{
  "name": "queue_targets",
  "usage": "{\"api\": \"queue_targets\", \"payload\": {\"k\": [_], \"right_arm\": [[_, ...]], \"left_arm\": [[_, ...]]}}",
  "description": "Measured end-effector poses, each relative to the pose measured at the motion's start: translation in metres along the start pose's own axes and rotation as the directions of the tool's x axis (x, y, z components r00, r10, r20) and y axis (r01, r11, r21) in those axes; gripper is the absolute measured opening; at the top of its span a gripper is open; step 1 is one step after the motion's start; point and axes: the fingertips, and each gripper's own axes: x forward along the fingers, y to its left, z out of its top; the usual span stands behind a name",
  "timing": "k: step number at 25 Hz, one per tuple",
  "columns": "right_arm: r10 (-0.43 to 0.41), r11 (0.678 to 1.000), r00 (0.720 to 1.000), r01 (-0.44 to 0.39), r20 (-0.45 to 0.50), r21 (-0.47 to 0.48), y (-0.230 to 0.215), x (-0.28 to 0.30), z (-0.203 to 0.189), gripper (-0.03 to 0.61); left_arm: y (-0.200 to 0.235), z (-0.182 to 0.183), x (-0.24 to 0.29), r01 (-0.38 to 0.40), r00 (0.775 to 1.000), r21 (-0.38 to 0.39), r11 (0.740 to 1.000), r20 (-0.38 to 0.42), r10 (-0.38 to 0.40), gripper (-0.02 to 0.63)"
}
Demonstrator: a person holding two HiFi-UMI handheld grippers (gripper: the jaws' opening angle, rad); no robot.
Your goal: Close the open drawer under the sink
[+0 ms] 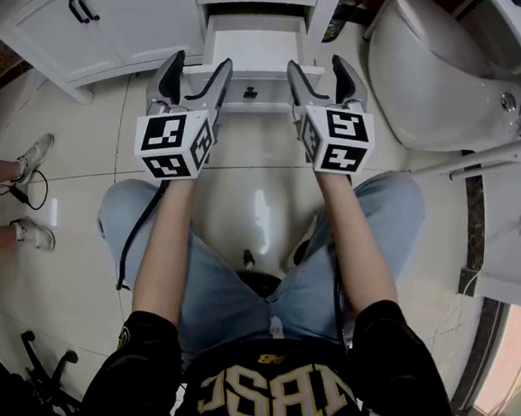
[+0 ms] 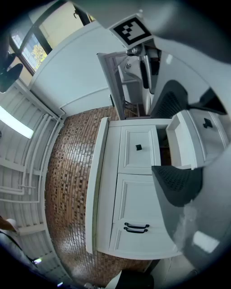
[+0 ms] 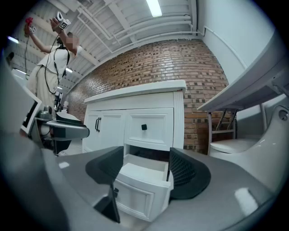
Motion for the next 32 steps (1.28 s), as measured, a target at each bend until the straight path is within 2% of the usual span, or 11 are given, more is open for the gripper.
{"api": "queue_targets", "payload": {"k": [15, 24, 32], "right_arm": [[0.079, 0.997, 0.992, -0.078, -0.097, 0.022, 0.03, 0.008, -0.035, 0.314], [0.161, 0.987, 0.97, -0.161, -0.184, 0.018, 0.062, 0.014, -0.07, 0.313], [0.19, 0.975, 0.944, -0.15, -0.27, 0.164, 0.07, 0.029, -0.112, 0.284]], "left_arm": [[0.009, -0.004, 0.002, -0.018, 1.0, -0.016, 1.0, -0.011, 0.018, 0.329], [0.01, -0.006, 0.006, -0.02, 1.0, -0.031, 0.999, -0.017, 0.019, 0.328], [0.011, -0.001, 0.005, -0.029, 0.999, -0.056, 0.998, -0.023, 0.028, 0.329]]}}
